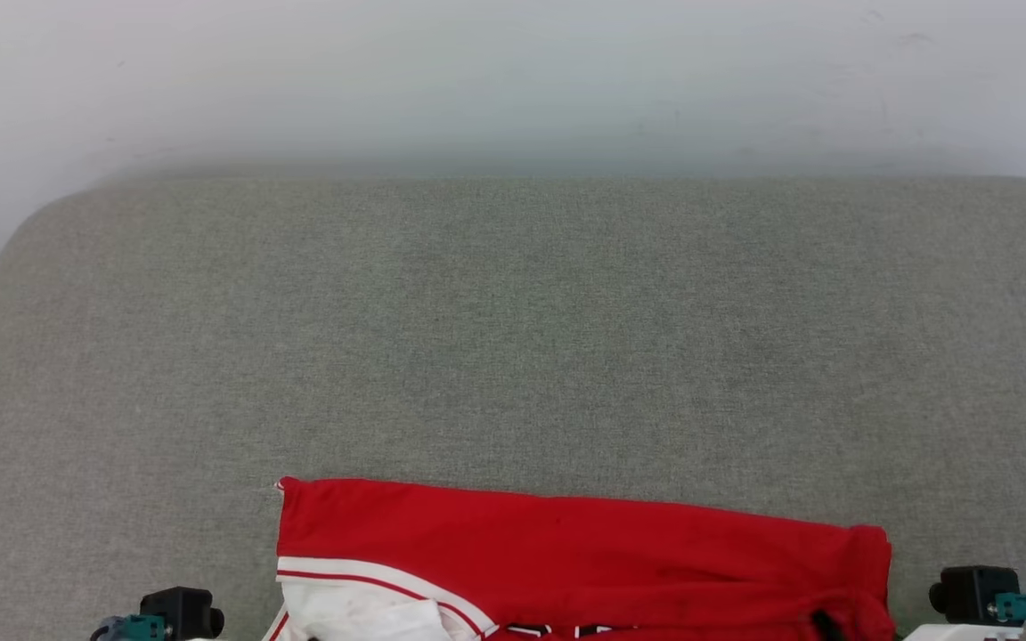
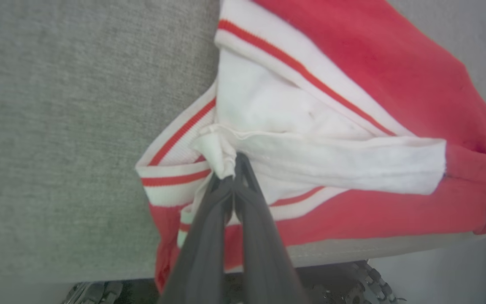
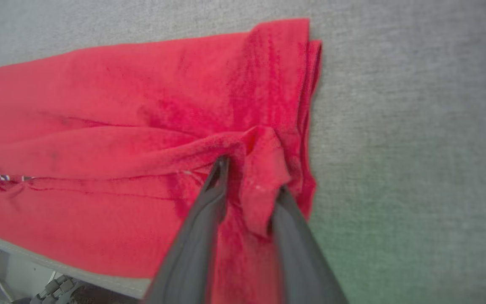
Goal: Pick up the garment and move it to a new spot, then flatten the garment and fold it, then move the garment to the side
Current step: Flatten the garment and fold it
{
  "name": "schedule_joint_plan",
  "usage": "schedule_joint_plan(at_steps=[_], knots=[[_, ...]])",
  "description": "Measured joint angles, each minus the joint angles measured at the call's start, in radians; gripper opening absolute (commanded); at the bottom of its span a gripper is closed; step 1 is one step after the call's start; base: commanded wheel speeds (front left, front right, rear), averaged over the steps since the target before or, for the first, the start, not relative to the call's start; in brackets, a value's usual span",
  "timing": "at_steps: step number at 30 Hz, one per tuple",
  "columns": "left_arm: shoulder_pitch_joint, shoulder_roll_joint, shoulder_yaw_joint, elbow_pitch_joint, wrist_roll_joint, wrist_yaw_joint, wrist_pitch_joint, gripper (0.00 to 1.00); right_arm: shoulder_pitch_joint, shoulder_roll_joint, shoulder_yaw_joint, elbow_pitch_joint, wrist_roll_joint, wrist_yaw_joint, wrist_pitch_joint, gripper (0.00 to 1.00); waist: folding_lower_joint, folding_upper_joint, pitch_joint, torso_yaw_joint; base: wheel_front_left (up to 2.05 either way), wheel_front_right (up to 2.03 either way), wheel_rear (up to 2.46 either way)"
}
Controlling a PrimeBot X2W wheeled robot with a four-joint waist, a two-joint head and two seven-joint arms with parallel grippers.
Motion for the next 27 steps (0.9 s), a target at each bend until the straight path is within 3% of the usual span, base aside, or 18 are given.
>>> schedule_joint_plan(at_steps=[1,9,14,21,27], knots=[[-0.007,-0.002,-0.003,0.01,0.011,-0.009,-0.015,1.0,0.0,0.008,0.003,-0.001,0.0,0.0,-0.01,1.0,0.0,0.0,-0.002,0.0,0.0,0.0,0.0],[-0.054,-0.023,0.004,0.026,0.093,-0.032,-0.165,1.0,-0.002,-0.004,-0.011,-0.058,0.004,-0.001,-0.063,1.0,0.0001,0.0,-0.037,-0.002,0.0,0.0,0.0],[-0.076,-0.026,0.016,-0.013,0.16,-0.032,-0.278,1.0,-0.001,-0.031,-0.044,-0.128,0.012,-0.001,0.009,1.0,0.0001,0.0,-0.06,-0.005,0.0,0.0,0.0],[-0.109,-0.049,0.027,-0.073,0.282,0.013,-0.451,1.0,0.019,-0.082,-0.142,-0.166,0.018,-0.001,0.181,1.0,0.0001,0.0,-0.065,0.003,0.0,0.0,0.0],[-0.112,-0.069,0.037,-0.129,0.38,0.068,-0.494,1.0,0.016,-0.086,-0.151,-0.181,0.025,-0.001,0.259,1.0,0.0001,0.0,-0.047,0.022,0.0,0.0,0.0]])
